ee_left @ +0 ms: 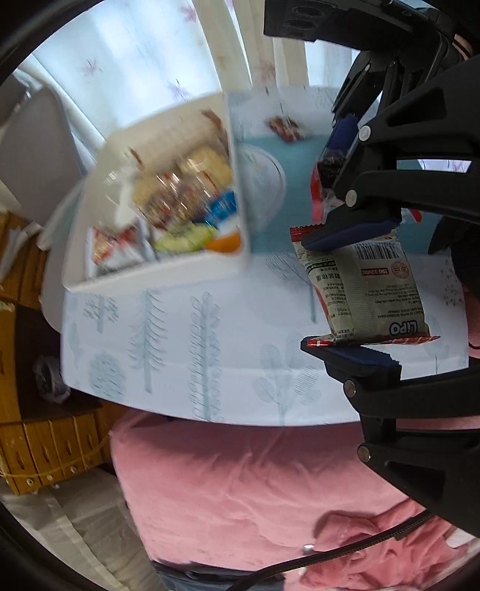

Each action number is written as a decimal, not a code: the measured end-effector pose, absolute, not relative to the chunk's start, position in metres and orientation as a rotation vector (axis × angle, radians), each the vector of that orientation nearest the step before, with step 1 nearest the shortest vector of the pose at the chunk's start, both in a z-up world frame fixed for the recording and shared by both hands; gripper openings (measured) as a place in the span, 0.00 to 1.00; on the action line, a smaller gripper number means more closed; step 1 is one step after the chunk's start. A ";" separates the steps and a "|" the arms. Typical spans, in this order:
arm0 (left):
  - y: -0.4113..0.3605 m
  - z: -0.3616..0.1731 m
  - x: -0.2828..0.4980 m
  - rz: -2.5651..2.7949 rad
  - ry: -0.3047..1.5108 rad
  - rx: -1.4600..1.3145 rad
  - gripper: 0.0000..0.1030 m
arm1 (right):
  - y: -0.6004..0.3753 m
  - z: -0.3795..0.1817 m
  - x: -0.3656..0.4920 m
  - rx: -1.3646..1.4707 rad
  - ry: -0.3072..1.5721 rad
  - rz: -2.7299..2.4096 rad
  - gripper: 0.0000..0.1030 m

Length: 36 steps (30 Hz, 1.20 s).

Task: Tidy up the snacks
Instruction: 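Lift the Lipo packet and chocolate bag and carry them over the tray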

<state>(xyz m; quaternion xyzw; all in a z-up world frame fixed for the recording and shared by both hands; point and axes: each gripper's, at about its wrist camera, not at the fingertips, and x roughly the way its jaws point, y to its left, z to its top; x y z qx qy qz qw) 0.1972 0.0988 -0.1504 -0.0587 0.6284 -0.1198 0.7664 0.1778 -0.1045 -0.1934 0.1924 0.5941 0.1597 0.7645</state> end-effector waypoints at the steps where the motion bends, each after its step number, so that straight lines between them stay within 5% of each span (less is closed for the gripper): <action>1: 0.096 -0.141 0.202 -0.272 1.359 -0.123 0.45 | -0.109 -0.188 0.179 0.421 1.283 0.350 0.44; 12: 0.063 -0.093 0.250 -0.305 1.328 -0.046 0.45 | -0.134 -0.142 0.230 0.482 1.238 0.321 0.44; 31: -0.018 -0.109 0.343 -0.408 1.330 -0.088 0.38 | -0.201 -0.163 0.296 0.542 1.252 0.167 0.51; 33: -0.022 -0.109 0.346 -0.421 1.318 -0.096 0.48 | -0.205 -0.166 0.298 0.545 1.258 0.150 0.54; 34: -0.023 -0.110 0.347 -0.419 1.319 -0.098 0.66 | -0.206 -0.168 0.298 0.546 1.264 0.144 0.55; 36: -0.023 -0.107 0.345 -0.413 1.309 -0.095 0.71 | -0.208 -0.171 0.298 0.547 1.281 0.129 0.56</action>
